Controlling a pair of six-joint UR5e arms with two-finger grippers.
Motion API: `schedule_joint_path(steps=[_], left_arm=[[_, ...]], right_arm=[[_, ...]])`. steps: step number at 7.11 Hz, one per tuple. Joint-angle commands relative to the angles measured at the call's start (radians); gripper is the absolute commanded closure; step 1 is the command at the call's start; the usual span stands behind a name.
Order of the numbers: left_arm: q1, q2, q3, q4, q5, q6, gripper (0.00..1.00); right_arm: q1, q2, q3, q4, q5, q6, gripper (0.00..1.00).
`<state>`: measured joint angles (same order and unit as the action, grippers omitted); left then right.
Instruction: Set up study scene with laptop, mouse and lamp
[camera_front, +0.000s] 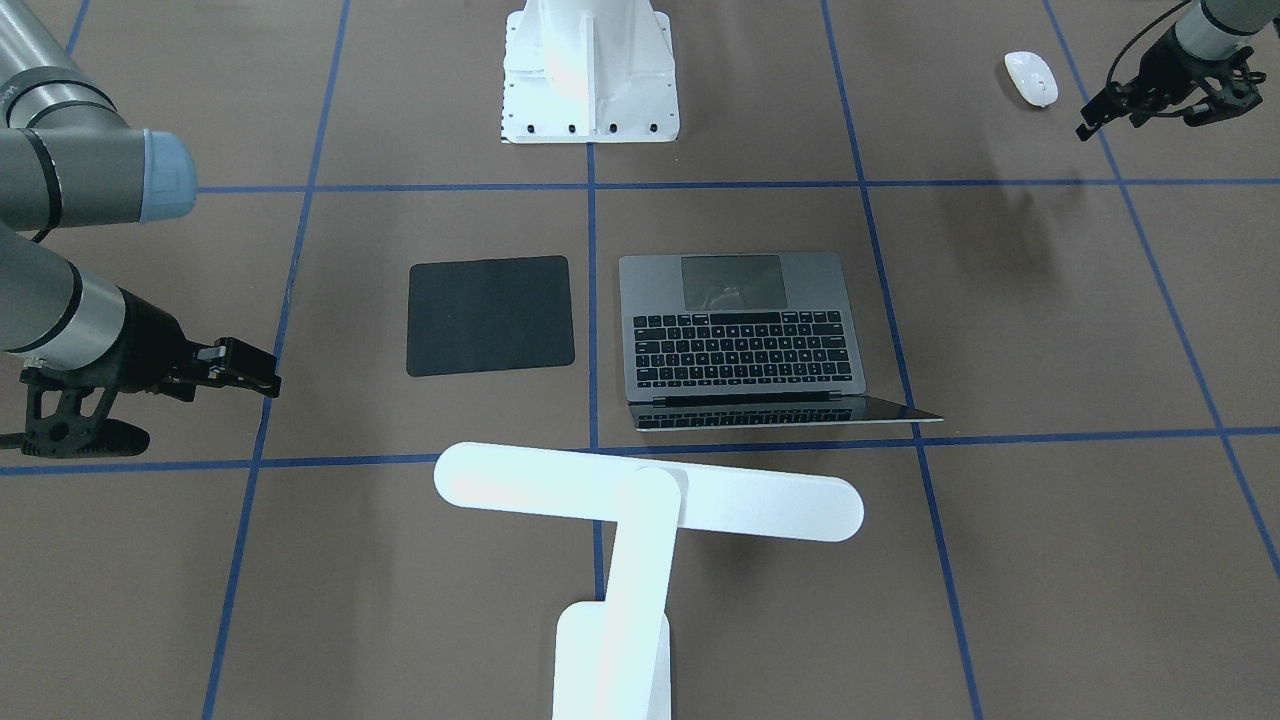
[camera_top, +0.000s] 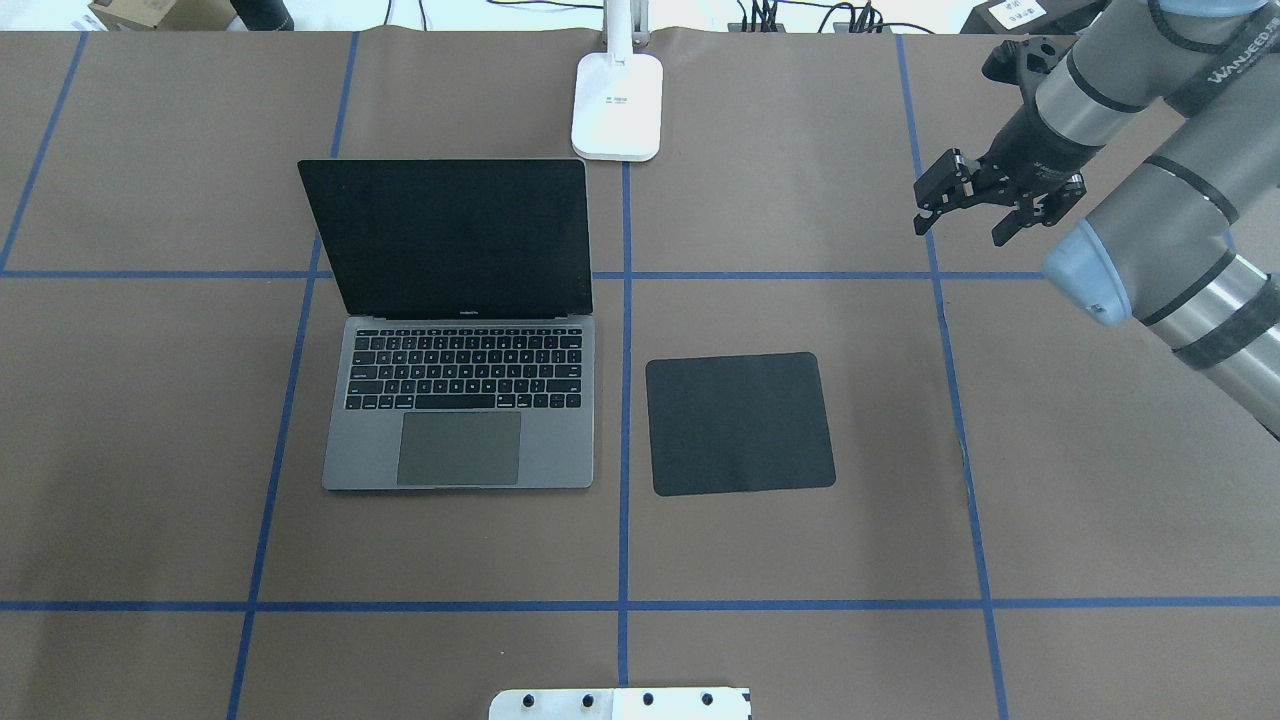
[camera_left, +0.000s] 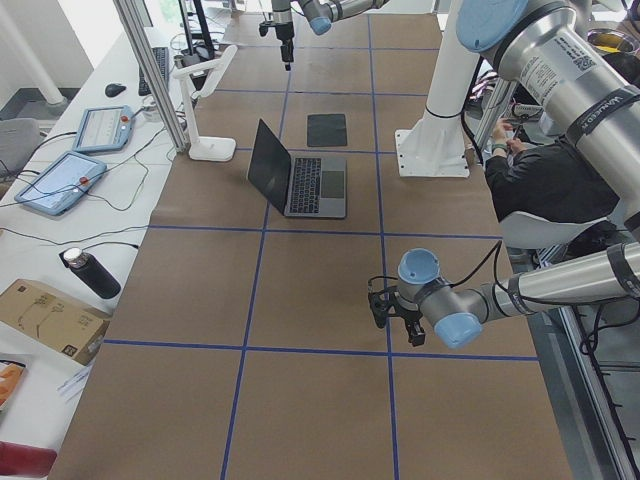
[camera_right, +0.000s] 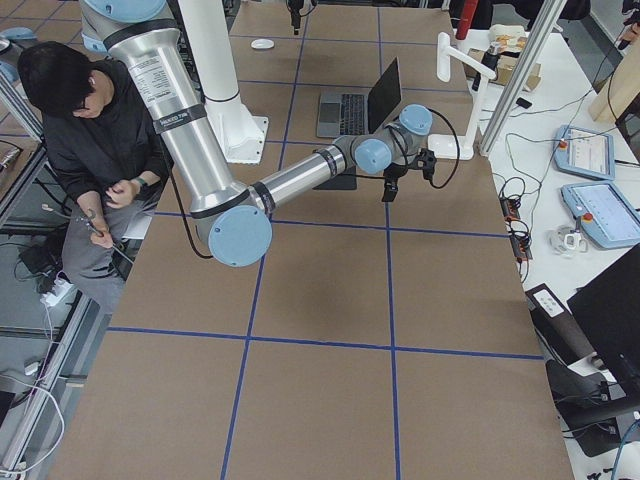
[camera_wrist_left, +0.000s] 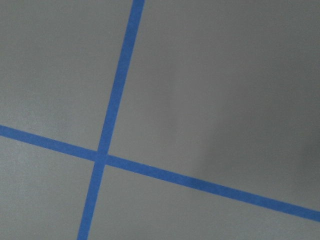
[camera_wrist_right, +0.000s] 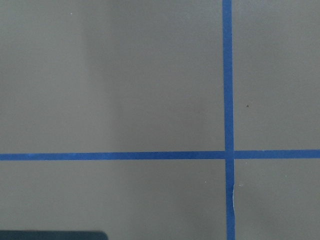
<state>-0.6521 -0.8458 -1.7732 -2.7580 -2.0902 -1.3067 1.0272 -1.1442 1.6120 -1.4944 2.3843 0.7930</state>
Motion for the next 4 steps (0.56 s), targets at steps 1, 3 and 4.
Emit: schedule_joint_path(steps=[1,3,4], left_arm=[[0.038,0.045,0.020,-0.138,0.015,-0.014,0.00],[0.119,0.045,0.020,-0.135,0.033,-0.075,0.00],[0.229,0.039,0.020,-0.138,0.109,-0.157,0.00]], right_arm=[[-0.016,-0.016,0.032,-0.001,-0.030,0.000,0.01],[-0.016,-0.028,0.035,-0.001,-0.031,0.000,0.01],[-0.018,-0.043,0.048,-0.001,-0.031,0.000,0.01]])
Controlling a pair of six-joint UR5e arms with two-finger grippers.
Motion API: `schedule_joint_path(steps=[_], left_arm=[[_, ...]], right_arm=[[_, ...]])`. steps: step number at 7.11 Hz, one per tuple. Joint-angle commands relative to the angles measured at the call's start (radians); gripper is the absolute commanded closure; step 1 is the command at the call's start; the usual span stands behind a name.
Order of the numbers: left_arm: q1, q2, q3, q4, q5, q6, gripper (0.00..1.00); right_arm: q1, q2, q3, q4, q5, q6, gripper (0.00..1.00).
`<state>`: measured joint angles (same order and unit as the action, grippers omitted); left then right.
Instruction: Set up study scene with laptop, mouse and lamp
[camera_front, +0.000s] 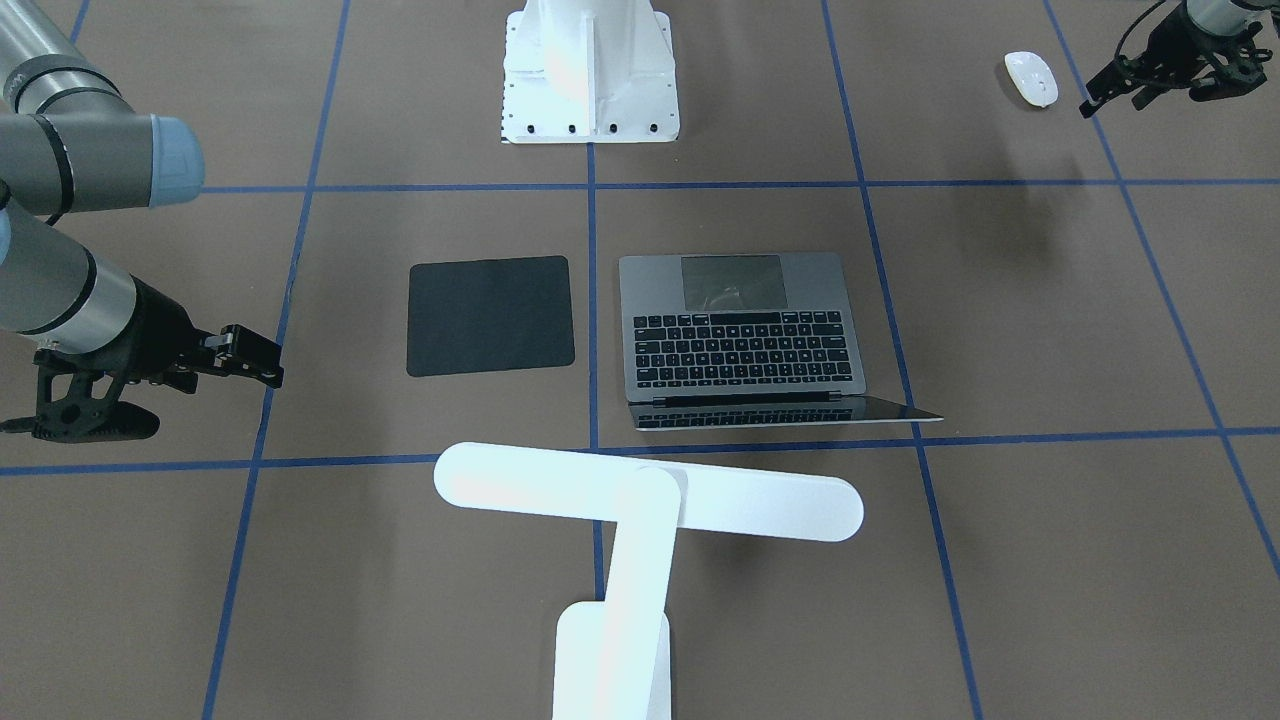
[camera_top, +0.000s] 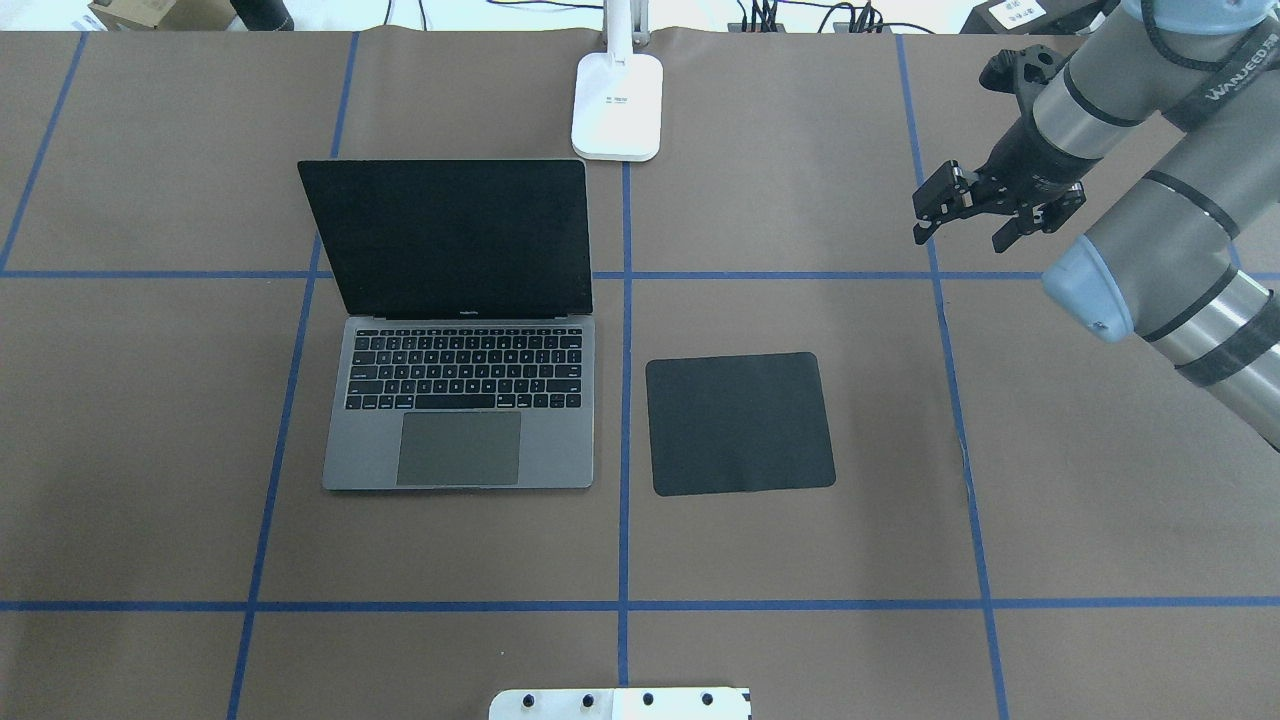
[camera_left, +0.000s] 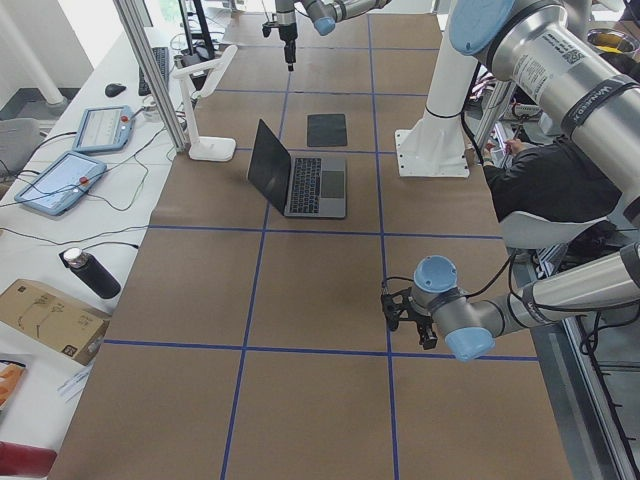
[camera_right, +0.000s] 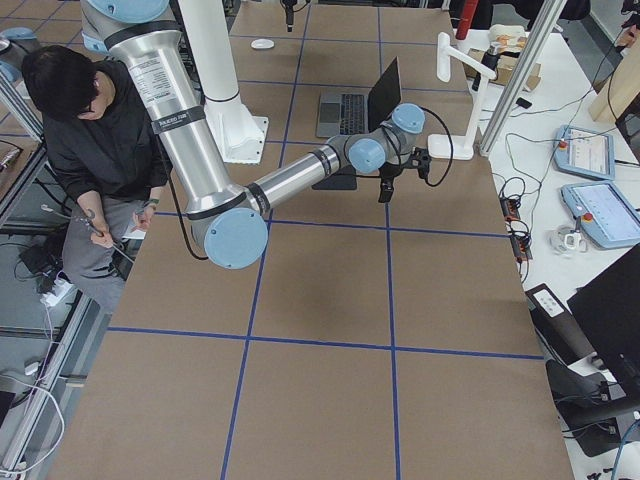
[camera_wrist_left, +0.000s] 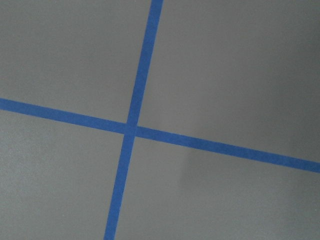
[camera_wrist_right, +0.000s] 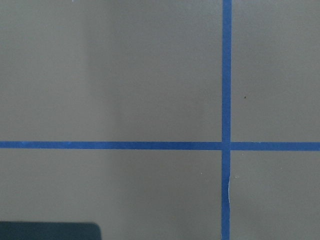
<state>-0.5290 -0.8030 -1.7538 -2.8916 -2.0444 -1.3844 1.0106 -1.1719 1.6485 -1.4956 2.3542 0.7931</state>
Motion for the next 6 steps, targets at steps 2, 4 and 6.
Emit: schedule_joint_path(steps=[2,4,6], left_arm=[[0.471,-0.013,-0.009,-0.050,0.295,-0.372,0.00],[0.526,0.037,-0.070,-0.075,0.305,-0.400,0.00],[0.529,0.083,-0.073,-0.095,0.302,-0.395,0.00]], right_arm=[[-0.001,-0.026,0.017,0.001,-0.001,-0.002,0.01],[0.000,-0.028,0.017,0.002,-0.001,-0.005,0.01],[-0.003,-0.029,0.017,0.002,-0.001,-0.005,0.01]])
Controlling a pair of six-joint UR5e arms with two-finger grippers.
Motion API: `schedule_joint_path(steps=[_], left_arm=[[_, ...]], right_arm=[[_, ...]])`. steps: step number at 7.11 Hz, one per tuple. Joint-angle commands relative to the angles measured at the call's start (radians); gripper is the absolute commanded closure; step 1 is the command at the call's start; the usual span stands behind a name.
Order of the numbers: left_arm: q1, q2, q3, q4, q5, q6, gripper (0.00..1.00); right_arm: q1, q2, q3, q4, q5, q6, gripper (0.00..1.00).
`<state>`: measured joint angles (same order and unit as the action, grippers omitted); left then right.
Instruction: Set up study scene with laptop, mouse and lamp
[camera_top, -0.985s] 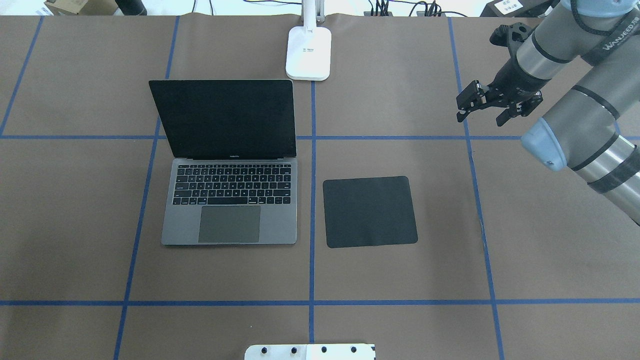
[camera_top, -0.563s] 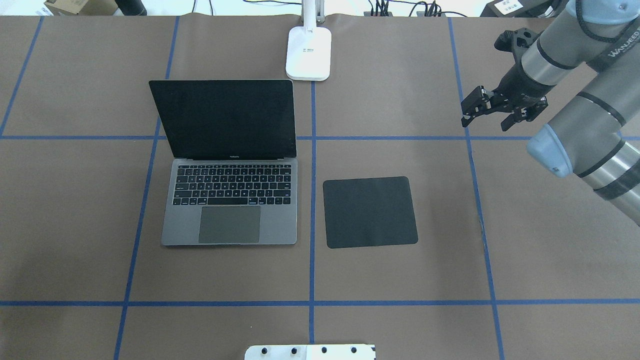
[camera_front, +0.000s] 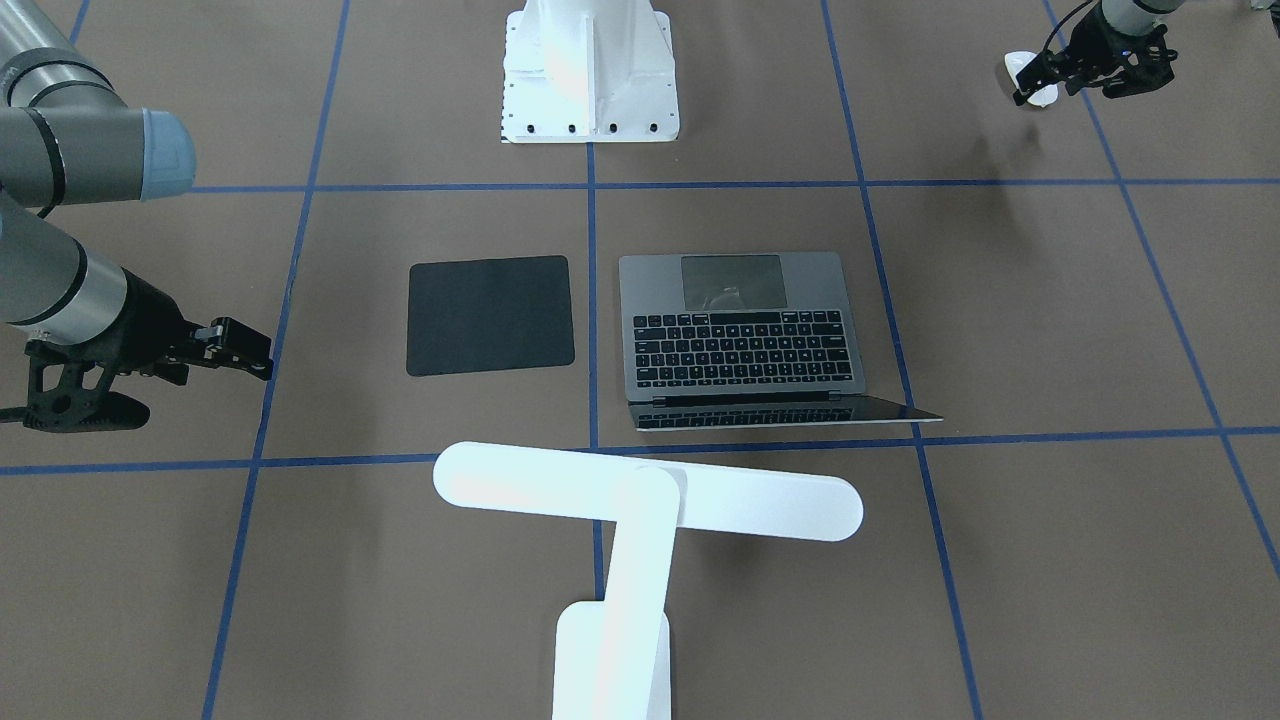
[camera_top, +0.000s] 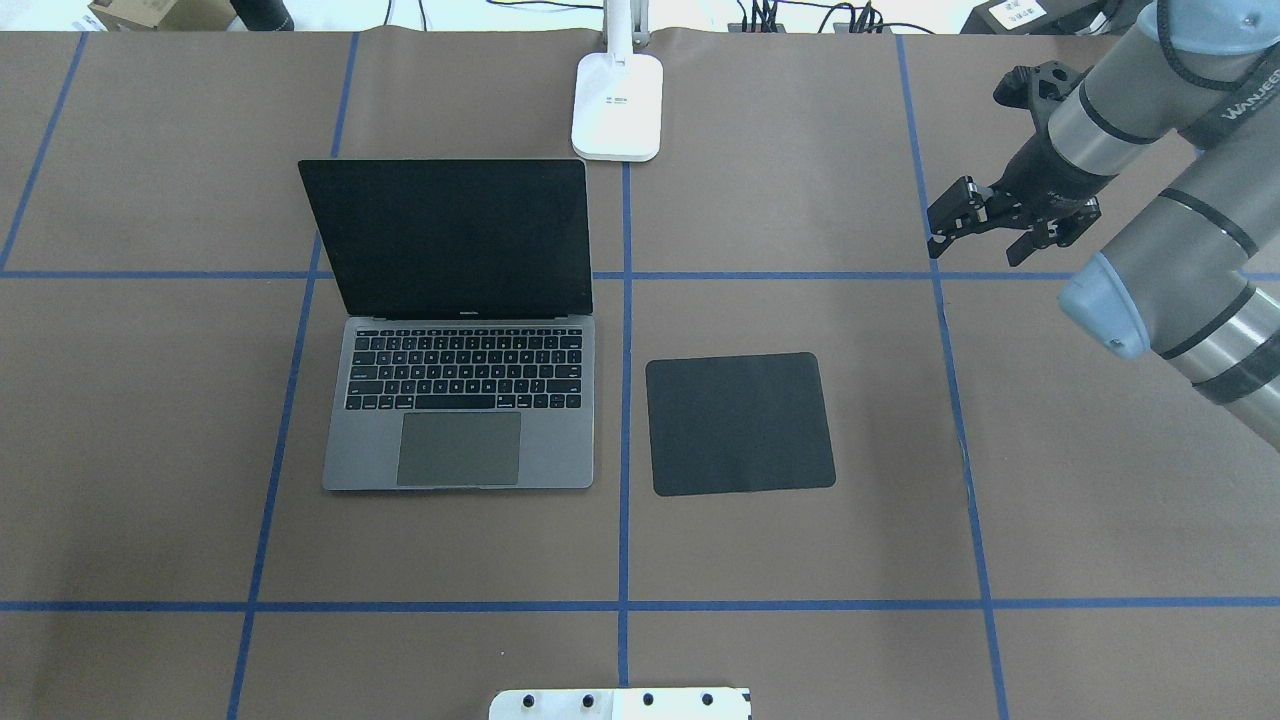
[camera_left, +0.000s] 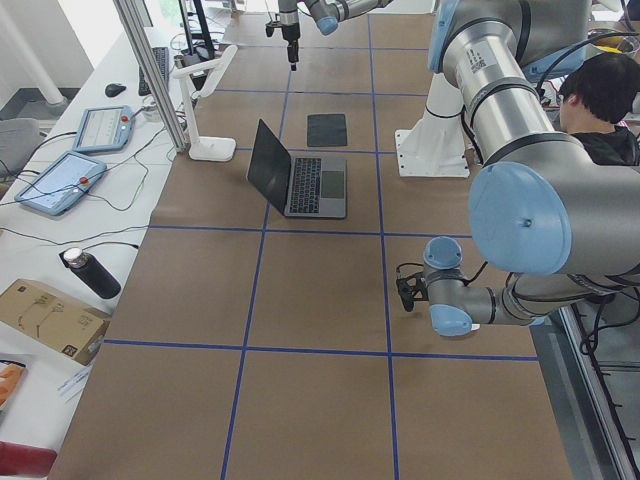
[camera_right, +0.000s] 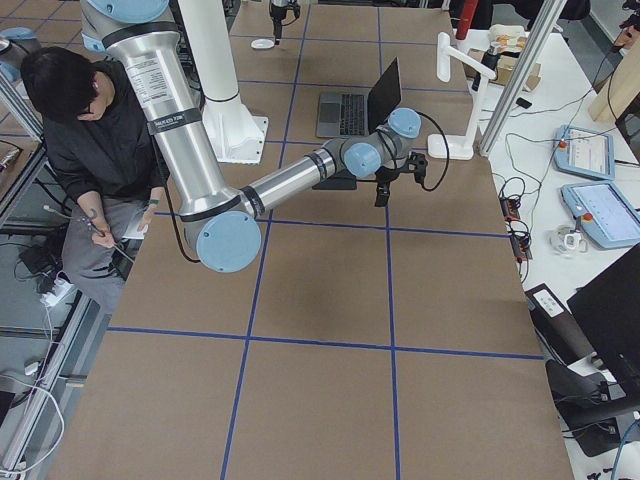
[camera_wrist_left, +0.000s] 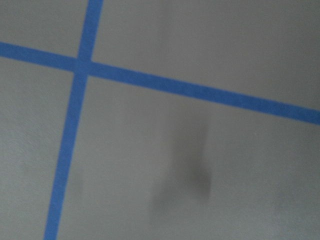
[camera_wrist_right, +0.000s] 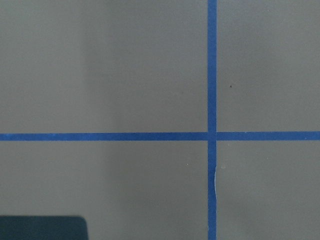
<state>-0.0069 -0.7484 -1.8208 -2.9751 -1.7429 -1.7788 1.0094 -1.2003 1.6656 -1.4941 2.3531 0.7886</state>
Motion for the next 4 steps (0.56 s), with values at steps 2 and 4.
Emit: schedule_joint_path(steps=[2,4], left_arm=[[0.040,0.027,-0.003,-0.009,0.002,-0.005,0.00],[0.076,0.021,0.000,-0.002,0.006,-0.030,0.00]], right_arm=[[-0.005,-0.002,0.000,0.000,0.000,0.001,0.01],[-0.006,-0.002,0.000,0.000,0.000,0.001,0.01]])
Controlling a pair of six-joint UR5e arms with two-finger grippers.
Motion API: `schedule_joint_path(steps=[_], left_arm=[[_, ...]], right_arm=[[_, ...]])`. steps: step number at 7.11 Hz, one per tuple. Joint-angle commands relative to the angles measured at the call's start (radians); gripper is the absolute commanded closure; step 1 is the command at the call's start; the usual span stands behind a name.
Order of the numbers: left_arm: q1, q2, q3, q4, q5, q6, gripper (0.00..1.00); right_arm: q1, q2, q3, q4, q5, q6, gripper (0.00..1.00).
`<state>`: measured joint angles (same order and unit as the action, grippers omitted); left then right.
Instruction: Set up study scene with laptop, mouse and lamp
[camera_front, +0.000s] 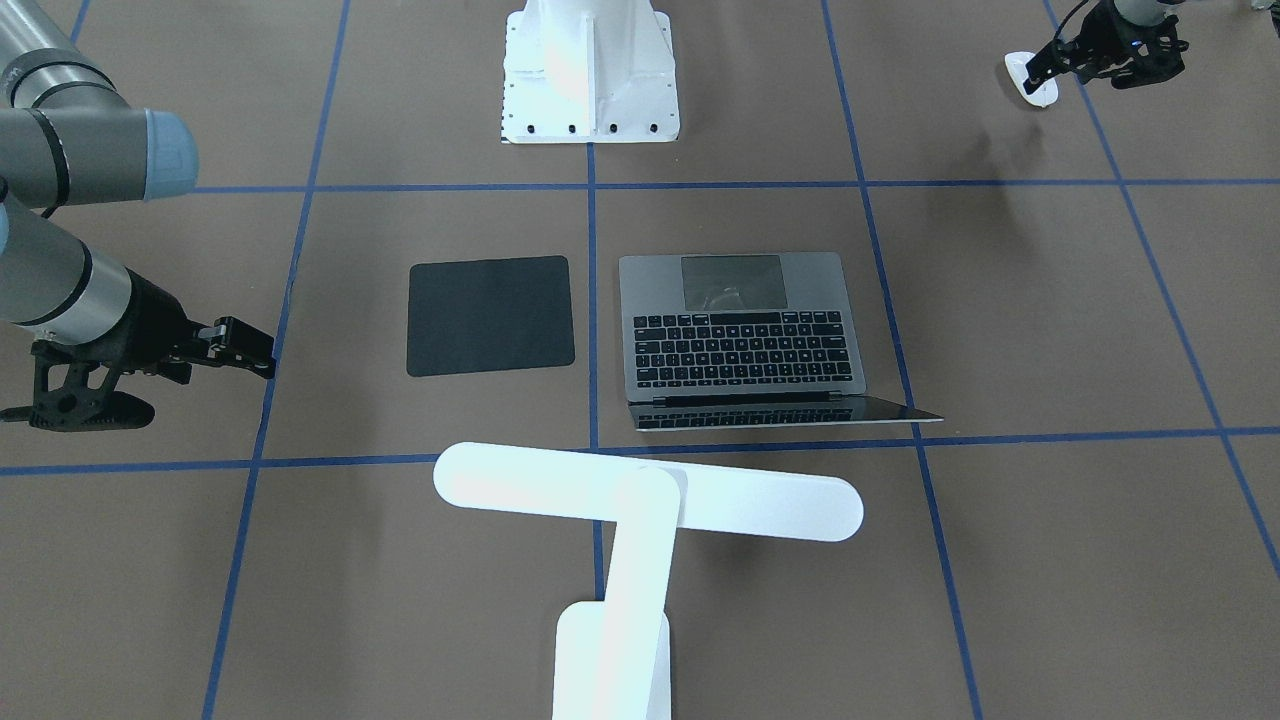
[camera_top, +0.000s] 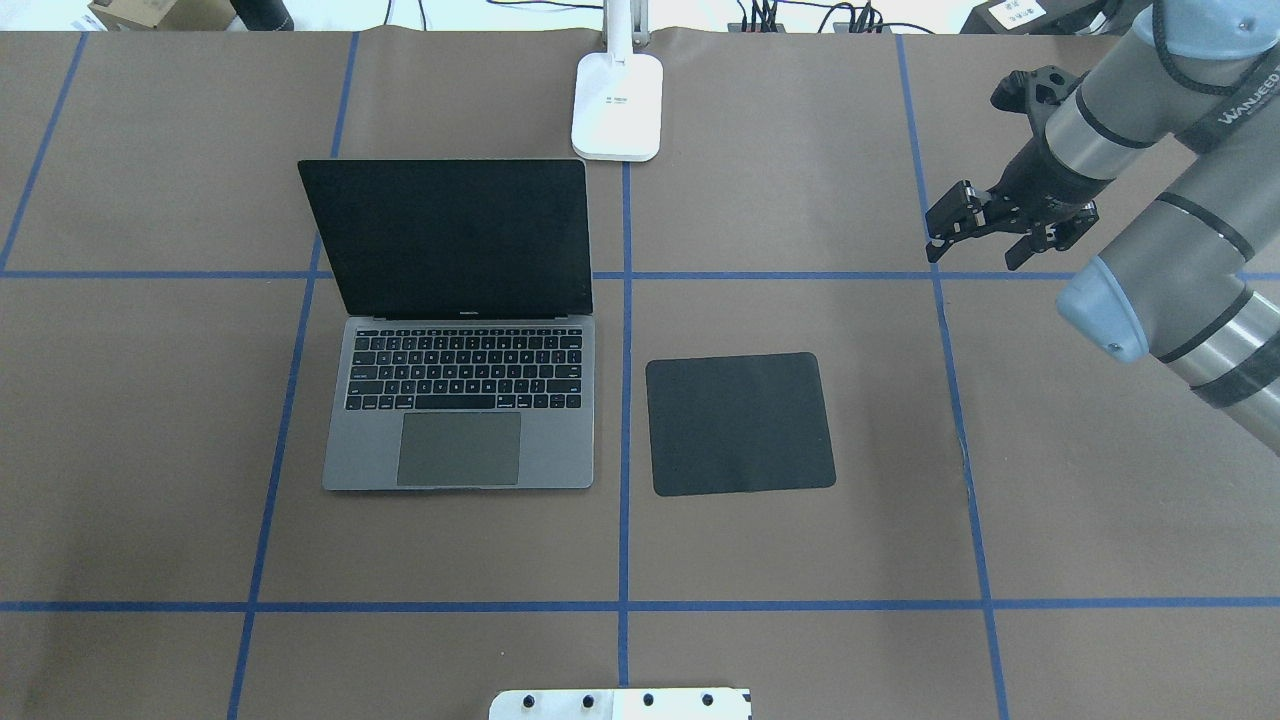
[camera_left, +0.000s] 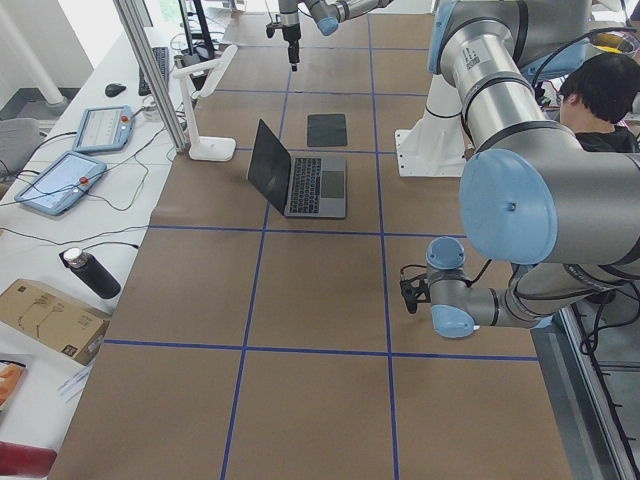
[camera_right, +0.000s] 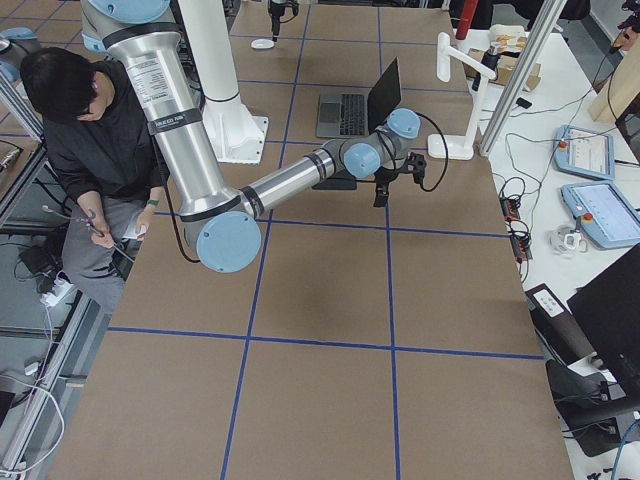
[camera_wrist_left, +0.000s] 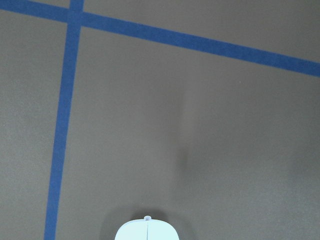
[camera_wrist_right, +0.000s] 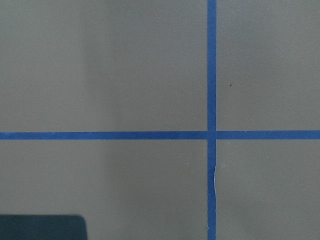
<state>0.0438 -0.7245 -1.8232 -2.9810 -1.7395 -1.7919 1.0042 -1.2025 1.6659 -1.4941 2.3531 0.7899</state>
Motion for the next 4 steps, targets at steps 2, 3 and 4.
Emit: schedule_joint_path(steps=[2,3,4], left_arm=[[0.103,-0.007,0.004,0.004,0.011,-0.052,0.00],[0.132,-0.010,0.005,0.004,0.011,-0.070,0.00],[0.148,-0.012,0.005,0.004,0.011,-0.069,0.00]], right_arm=[[-0.004,0.000,0.000,0.000,-0.002,0.000,0.01],[-0.006,0.000,0.000,0.000,-0.002,0.000,0.01],[-0.007,-0.002,0.000,0.000,-0.005,0.000,0.01]])
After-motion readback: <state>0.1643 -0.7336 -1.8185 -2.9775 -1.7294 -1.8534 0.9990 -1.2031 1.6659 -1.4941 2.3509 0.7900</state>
